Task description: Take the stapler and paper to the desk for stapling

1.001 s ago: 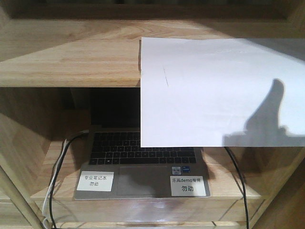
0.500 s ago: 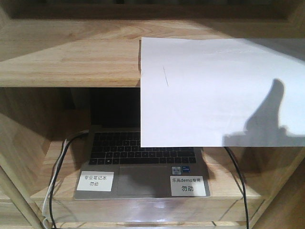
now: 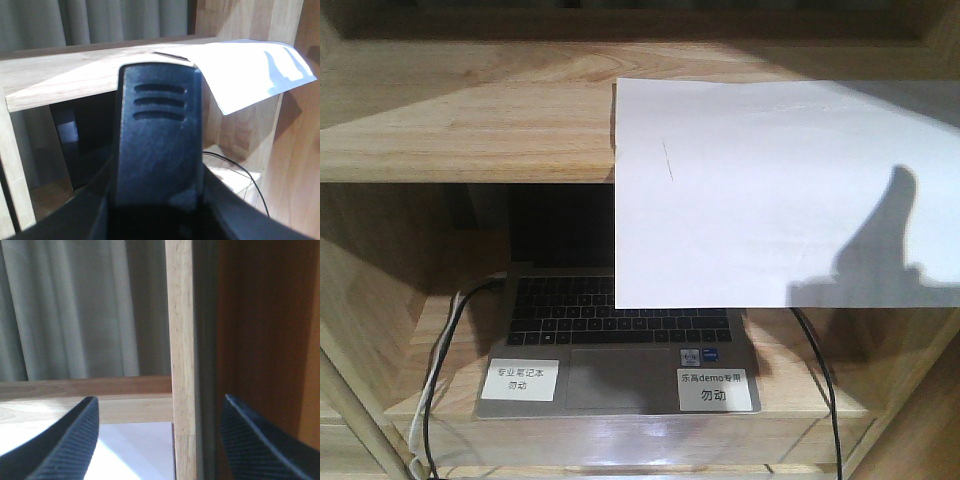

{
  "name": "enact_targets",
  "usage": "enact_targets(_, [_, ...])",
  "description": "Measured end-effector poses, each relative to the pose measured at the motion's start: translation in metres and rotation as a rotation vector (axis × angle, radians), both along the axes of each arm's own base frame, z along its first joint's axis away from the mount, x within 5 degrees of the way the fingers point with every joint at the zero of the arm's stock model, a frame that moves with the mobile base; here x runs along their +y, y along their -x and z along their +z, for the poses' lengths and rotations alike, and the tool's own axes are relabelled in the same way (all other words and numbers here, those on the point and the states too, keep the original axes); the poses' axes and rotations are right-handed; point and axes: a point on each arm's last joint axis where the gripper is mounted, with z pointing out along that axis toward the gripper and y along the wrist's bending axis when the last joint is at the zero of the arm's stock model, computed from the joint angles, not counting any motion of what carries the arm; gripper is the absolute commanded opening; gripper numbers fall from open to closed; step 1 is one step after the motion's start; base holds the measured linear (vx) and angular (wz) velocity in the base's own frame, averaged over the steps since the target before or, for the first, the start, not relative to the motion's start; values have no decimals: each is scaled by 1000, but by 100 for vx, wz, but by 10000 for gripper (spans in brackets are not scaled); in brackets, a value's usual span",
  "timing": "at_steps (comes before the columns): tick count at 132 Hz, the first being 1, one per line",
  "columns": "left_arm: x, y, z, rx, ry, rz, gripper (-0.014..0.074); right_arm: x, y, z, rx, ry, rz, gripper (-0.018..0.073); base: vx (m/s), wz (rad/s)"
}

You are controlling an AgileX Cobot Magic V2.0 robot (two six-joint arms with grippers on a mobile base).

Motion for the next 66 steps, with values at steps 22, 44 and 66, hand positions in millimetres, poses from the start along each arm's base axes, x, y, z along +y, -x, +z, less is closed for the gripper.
enact_targets(22, [0, 0, 0, 0, 0, 0, -6, 0, 0, 0, 0, 0, 0, 489, 0, 0])
enact_targets(44, [0, 0, 0, 0, 0, 0, -6, 0, 0, 0, 0, 0, 0, 603, 0, 0])
enact_targets(66, [0, 0, 0, 0, 0, 0, -6, 0, 0, 0, 0, 0, 0, 729, 0, 0])
